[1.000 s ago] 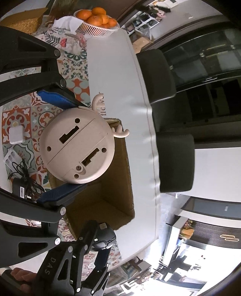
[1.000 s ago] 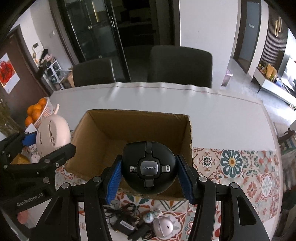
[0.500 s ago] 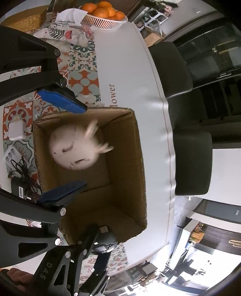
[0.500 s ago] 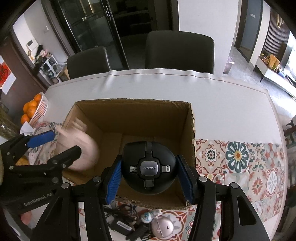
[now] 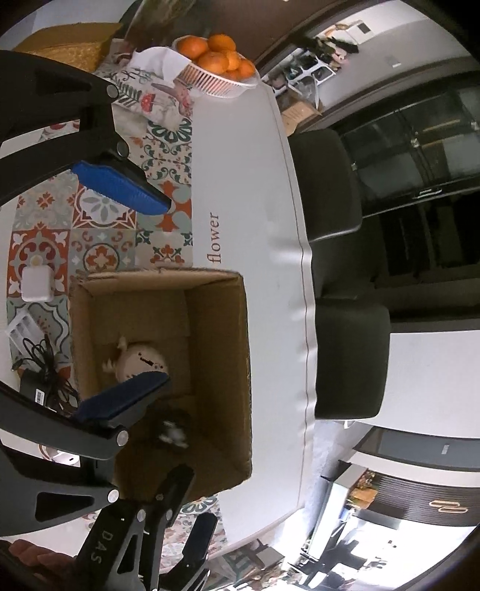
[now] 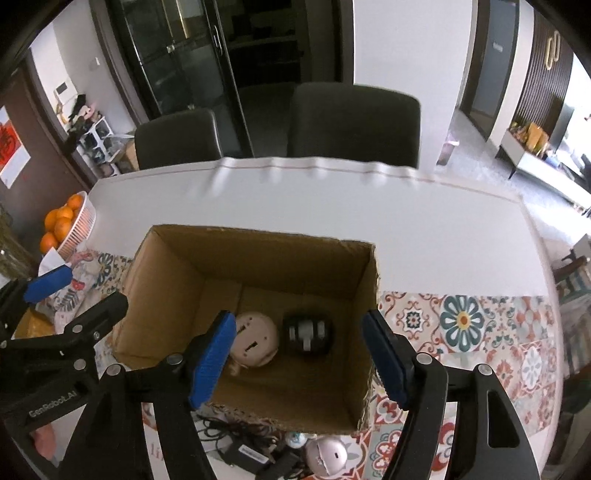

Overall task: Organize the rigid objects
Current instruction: 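Withdraw both grippers from the box back toward the remaining items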

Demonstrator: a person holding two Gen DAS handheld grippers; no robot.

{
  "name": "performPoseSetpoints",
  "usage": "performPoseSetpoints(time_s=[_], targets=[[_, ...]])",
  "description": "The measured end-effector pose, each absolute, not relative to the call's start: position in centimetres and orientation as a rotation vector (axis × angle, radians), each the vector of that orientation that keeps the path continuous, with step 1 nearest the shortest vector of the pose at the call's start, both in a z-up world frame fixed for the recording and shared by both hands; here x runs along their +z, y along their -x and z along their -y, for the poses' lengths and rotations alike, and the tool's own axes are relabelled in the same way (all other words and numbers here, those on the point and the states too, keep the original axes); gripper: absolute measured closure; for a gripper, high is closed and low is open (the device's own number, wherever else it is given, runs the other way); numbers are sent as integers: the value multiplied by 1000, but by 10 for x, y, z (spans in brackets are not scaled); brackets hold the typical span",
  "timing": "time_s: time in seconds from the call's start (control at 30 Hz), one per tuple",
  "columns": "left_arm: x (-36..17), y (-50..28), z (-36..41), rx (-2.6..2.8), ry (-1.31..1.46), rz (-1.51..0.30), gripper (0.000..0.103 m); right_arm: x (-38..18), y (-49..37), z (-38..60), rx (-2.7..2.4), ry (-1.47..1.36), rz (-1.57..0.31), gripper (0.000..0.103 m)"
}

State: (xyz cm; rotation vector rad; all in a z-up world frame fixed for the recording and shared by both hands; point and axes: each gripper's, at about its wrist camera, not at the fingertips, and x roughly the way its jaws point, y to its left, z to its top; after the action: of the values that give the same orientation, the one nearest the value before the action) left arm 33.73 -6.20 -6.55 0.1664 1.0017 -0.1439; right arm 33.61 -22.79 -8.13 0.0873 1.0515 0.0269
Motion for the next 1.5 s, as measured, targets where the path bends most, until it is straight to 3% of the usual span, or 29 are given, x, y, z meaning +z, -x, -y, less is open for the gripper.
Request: performPoseSetpoints(time_s=[0.63,1.17,1.5], targets=[[-25,-258,29,-120,-122,-870,7,-22,-254,196,18,-34,-856,27],[-57,-217,5,-81,-116,-912,7,-50,-213,173,31,2,-805,26],[-98,-213,-1,-91,-119,-1001,7,-91,-210,167,56,-17,-890,26]])
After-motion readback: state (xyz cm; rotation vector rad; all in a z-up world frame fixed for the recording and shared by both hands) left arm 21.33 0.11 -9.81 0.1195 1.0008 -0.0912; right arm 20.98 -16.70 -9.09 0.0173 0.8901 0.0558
